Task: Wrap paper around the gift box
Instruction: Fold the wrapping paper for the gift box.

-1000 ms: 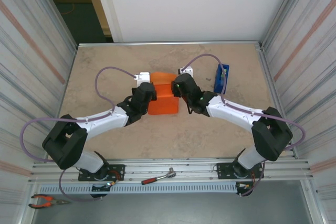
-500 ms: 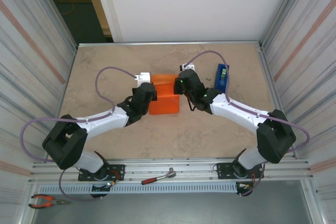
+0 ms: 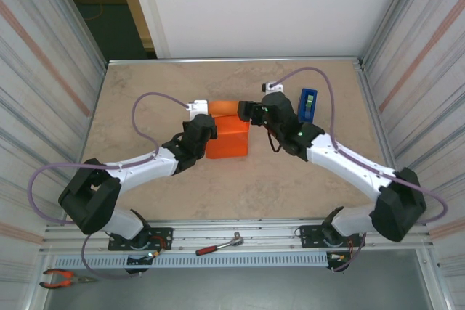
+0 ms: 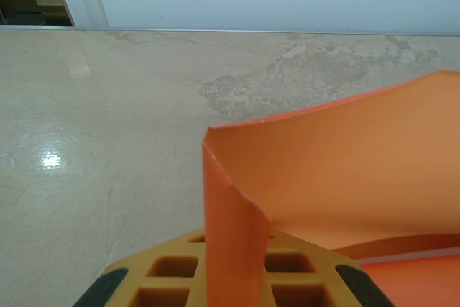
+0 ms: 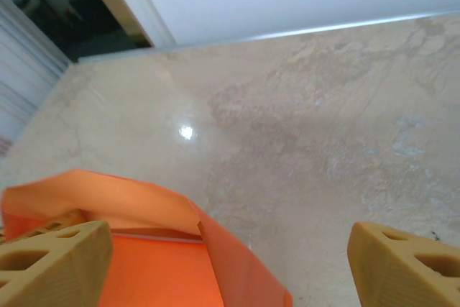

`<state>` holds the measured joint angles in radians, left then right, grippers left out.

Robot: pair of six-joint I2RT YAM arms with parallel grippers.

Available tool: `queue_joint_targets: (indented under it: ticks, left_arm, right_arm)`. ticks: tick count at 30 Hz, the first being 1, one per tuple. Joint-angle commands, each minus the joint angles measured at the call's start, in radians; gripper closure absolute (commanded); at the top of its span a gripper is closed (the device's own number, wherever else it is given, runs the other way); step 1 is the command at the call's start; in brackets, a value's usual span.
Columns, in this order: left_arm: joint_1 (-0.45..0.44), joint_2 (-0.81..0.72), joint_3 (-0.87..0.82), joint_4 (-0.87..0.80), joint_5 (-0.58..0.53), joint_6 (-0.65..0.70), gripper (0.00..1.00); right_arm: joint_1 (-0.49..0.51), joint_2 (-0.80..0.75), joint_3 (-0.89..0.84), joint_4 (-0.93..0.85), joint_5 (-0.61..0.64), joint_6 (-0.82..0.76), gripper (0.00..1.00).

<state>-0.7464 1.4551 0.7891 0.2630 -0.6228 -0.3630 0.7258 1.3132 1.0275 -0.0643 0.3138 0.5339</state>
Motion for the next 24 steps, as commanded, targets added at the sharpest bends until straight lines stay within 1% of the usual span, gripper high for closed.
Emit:
queue_joint_targets:
  ticks: [1, 7, 10, 12, 14, 17, 20, 22, 24]
  left_arm:
    - [-0.004, 0.012, -0.014, -0.062, -0.017, 0.01, 0.86]
    - [-0.004, 0.004, -0.019, -0.062, -0.017, 0.012, 0.86]
    - [-0.004, 0.006, -0.016, -0.062, -0.016, 0.011, 0.86]
    - [-0.004, 0.005, -0.017, -0.064, -0.014, 0.01, 0.87]
    - [-0.005, 0.004, -0.014, -0.065, -0.014, 0.011, 0.87]
    - [-0.005, 0.003, -0.014, -0.067, -0.014, 0.011, 0.87]
    - [-0.004, 0.003, -0.014, -0.066, -0.012, 0.012, 0.87]
    - [-0.005, 0.002, -0.017, -0.067, -0.011, 0.012, 0.87]
    - [-0.004, 0.002, -0.015, -0.067, -0.01, 0.011, 0.87]
  right_arm:
    - [-0.008, -0.059, -0.036, 0.01, 0.017, 0.039, 0.15]
    - [-0.009, -0.037, -0.06, 0.006, -0.047, 0.004, 0.17]
    - [-0.009, 0.009, -0.034, -0.001, -0.08, -0.016, 0.18]
    - [-0.009, 0.044, -0.014, 0.002, -0.086, -0.021, 0.22]
    - [-0.01, 0.078, 0.005, 0.005, -0.085, -0.021, 0.23]
    - [-0.009, 0.129, 0.02, 0.012, -0.062, -0.013, 0.19]
    - [-0.009, 0.167, 0.001, 0.059, -0.037, 0.005, 0.19]
    - [-0.008, 0.195, -0.003, 0.073, -0.025, 0.02, 0.2]
    - [-0.003, 0.229, -0.003, 0.051, 0.024, 0.051, 0.22]
